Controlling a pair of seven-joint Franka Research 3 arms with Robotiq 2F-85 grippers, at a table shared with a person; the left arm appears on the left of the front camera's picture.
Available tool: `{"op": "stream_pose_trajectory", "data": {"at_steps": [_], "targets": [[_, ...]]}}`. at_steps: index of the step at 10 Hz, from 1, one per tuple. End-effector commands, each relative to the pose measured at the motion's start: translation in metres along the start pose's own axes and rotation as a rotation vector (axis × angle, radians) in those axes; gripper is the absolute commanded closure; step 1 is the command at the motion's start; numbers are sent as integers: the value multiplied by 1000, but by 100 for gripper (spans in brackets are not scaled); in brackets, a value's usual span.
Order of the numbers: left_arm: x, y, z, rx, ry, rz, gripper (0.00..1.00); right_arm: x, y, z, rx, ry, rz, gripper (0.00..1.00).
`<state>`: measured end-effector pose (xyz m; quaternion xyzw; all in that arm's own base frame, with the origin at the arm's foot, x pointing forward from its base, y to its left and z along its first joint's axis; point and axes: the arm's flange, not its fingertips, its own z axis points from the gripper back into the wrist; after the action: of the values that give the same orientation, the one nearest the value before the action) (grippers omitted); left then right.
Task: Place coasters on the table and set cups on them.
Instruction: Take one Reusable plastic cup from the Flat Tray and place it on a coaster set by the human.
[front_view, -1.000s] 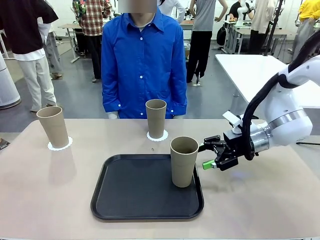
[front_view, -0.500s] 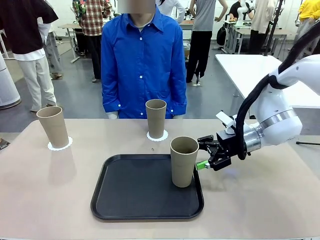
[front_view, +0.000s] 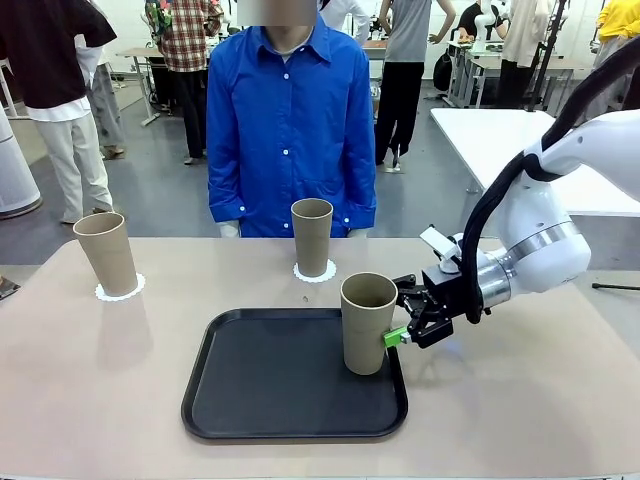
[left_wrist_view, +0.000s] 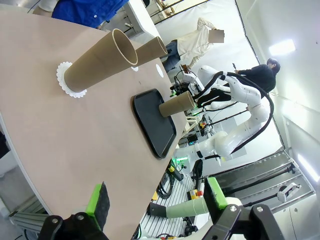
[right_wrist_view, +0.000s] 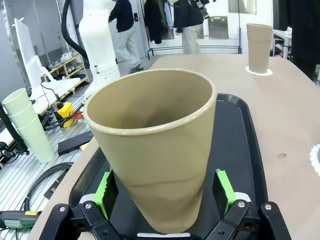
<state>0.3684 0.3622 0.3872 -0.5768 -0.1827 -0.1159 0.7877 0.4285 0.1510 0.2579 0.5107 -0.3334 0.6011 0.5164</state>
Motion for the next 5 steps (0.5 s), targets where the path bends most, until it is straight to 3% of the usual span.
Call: {"op": "stream_pose_trajectory", "data": {"at_steps": [1,5], "targets": [[-2,-2,2,-3,8,-2,0,-7,-9,-9,25,-17,29,0],[-2,-2,2,-3,8,-2,0,-12,-16,-22,57,-20,39,0]]}}
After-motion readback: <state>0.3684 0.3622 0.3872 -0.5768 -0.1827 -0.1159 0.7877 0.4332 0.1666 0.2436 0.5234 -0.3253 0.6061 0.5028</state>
